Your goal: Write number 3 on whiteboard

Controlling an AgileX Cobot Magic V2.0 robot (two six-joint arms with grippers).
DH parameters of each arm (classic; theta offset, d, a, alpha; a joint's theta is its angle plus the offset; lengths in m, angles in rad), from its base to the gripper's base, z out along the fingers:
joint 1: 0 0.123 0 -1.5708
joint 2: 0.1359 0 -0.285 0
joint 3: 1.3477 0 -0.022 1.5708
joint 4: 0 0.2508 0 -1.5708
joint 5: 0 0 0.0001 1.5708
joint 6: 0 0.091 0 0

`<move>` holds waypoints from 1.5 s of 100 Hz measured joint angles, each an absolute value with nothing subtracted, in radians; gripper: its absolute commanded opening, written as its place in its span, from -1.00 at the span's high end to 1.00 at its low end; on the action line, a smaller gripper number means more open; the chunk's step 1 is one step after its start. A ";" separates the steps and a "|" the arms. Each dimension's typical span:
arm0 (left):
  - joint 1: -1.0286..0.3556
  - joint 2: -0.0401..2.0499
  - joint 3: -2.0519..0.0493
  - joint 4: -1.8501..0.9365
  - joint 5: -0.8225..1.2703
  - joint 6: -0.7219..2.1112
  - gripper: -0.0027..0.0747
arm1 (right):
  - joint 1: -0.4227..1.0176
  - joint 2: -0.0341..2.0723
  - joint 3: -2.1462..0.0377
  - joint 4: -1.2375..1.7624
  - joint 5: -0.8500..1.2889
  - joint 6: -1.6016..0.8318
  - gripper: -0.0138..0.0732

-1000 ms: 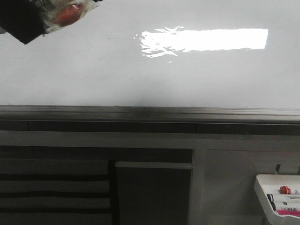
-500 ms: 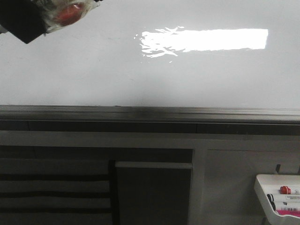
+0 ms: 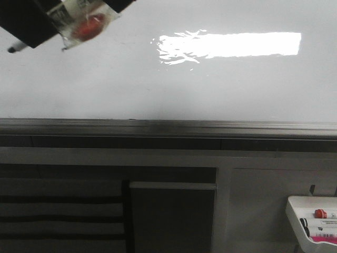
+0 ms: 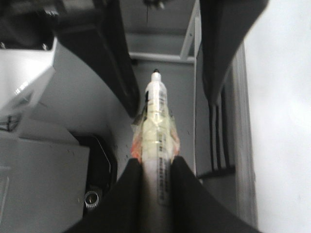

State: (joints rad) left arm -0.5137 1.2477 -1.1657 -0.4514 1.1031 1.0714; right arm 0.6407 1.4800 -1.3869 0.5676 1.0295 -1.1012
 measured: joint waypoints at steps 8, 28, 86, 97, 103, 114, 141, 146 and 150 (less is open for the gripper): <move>-0.514 1.248 -1.166 -0.454 1.102 1.071 0.11 | 0.641 1.473 -1.387 0.489 1.030 -1.029 0.73; -0.498 1.248 -1.166 -0.446 1.101 1.058 0.25 | 0.579 1.403 -1.387 0.406 1.090 -0.849 0.73; -0.150 0.934 -0.848 -0.699 0.793 0.956 0.62 | 0.357 1.027 -0.969 0.447 0.764 -0.576 0.73; -0.149 0.925 -0.828 -0.708 0.741 0.956 0.68 | 0.357 1.023 -0.950 0.479 0.722 -0.575 0.73; -0.149 0.925 -0.827 -0.710 0.728 0.956 0.70 | 0.357 1.025 -0.948 0.516 0.691 -0.575 0.73; -0.149 0.925 -0.826 -0.713 0.724 0.956 0.74 | 0.357 1.069 -0.984 0.540 0.689 -0.575 0.73; -0.149 0.925 -0.826 -0.714 0.724 0.956 0.84 | 0.370 1.312 -1.246 0.521 0.861 -0.562 0.73; -0.149 0.925 -0.826 -0.715 0.724 0.956 0.86 | 0.388 1.345 -1.274 0.477 0.859 -0.539 0.73; -0.149 0.925 -0.826 -0.715 0.724 0.956 0.87 | 0.406 1.369 -1.293 0.428 0.855 -0.512 0.73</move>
State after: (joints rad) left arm -0.1485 0.9250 -0.8259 -0.7149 0.7239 0.9562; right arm 0.4057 1.3689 -1.2925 0.4281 0.8548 -0.5122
